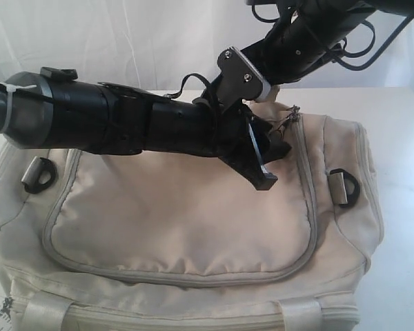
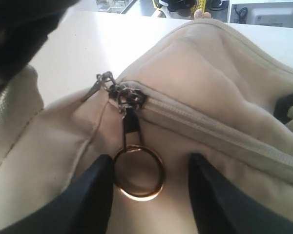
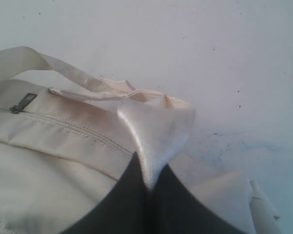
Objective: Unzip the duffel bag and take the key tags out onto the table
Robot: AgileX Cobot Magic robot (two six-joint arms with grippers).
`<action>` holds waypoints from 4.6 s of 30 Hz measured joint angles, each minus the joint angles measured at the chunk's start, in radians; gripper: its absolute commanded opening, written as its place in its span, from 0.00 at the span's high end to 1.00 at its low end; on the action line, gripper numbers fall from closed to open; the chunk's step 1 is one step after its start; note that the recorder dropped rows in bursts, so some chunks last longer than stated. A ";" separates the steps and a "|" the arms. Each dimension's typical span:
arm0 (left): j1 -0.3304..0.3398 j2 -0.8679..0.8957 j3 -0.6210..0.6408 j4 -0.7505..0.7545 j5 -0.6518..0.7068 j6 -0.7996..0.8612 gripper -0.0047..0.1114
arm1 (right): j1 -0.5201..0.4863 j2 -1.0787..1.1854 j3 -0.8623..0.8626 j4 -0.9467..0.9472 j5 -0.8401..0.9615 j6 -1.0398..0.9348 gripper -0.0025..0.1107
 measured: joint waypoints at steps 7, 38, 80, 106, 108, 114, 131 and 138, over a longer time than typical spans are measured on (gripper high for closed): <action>0.000 0.000 0.000 0.000 0.000 0.000 0.87 | 0.000 0.000 0.000 -0.002 0.000 0.000 0.98; -0.006 -0.123 0.034 0.000 0.052 -0.007 0.96 | 0.000 0.000 0.000 0.010 0.000 0.000 0.98; -0.077 -0.189 0.032 0.855 0.607 -1.029 0.96 | 0.000 -0.003 0.000 -0.006 0.028 0.000 0.98; -0.077 -0.247 0.032 0.829 0.545 -1.033 0.96 | 0.000 -0.061 0.000 -0.091 0.088 0.000 0.30; -0.077 -0.247 0.032 0.829 0.545 -1.033 0.96 | 0.000 -0.093 -0.006 -0.111 0.111 0.000 0.30; -0.078 -0.247 0.032 0.829 0.525 -1.035 0.96 | 0.000 -0.204 -0.028 -0.120 0.367 0.011 0.30; -0.078 -0.247 0.032 0.829 0.492 -1.036 0.96 | 0.000 -0.253 0.195 -0.036 0.468 0.026 0.32; -0.078 -0.247 0.032 0.829 0.492 -1.036 0.96 | 0.000 -0.253 0.252 -0.010 0.464 0.026 0.52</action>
